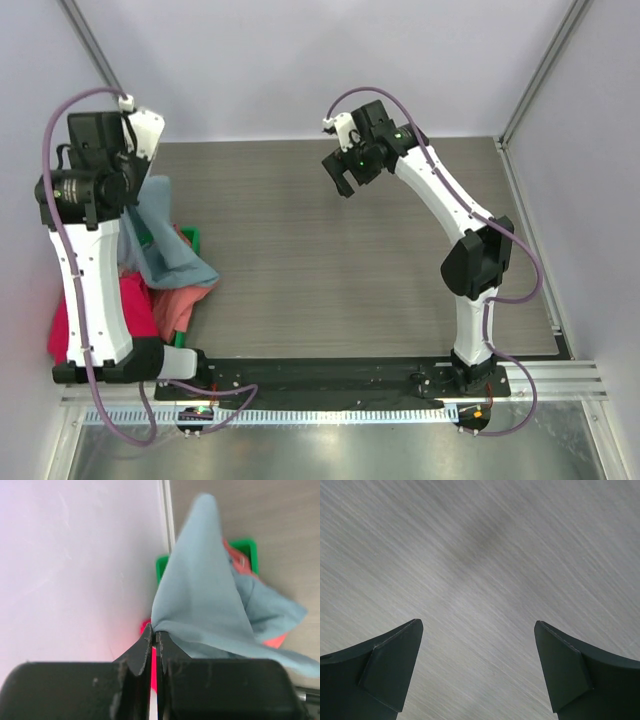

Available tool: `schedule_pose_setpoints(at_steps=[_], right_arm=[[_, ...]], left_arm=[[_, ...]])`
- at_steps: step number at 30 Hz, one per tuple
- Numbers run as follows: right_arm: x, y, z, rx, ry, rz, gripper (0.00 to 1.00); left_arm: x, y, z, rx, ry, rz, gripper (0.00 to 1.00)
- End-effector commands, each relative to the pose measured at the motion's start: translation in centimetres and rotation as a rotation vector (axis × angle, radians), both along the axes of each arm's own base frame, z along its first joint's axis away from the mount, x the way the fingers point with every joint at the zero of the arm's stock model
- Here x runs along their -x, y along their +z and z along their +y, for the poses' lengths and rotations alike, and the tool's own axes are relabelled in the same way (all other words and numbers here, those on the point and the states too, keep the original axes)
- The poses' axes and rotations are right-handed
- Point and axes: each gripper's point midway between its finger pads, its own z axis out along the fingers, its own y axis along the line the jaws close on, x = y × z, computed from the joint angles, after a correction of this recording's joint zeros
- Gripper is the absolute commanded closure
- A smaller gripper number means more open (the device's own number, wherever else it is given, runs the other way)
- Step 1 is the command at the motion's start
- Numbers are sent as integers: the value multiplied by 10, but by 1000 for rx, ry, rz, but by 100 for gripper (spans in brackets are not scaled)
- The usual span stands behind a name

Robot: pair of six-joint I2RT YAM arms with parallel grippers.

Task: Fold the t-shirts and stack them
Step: Grab the tshirt from the pile, then move the tshirt to the center of the board

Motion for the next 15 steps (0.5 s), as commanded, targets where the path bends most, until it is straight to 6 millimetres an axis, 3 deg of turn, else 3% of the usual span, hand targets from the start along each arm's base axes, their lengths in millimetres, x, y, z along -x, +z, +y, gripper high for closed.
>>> schedule_pose_setpoints(at_steps=[1,2,5,9,13,15], right_arm=[[-27,56,-10,-26,-97,-200,0],[-32,63,-14,-21,-139,-232,0],[-54,94,-38,-20,-270,-365,0],[-71,141,-75,-87,-346,-467,0],[-66,167,-104,-87,-374,-524,0],[-59,164,-114,-64,-381,-522,0]], left_arm=[[-23,57,-15,3,-73,-182,100],[-39,56,-21,-1,-90,-171,100],[-59,80,-52,-45,-190,-238,100],[-83,86,-116,-77,-364,-301,100],[-101,85,-167,-43,-467,-322,100],[-102,87,-196,0,-533,-335,100]])
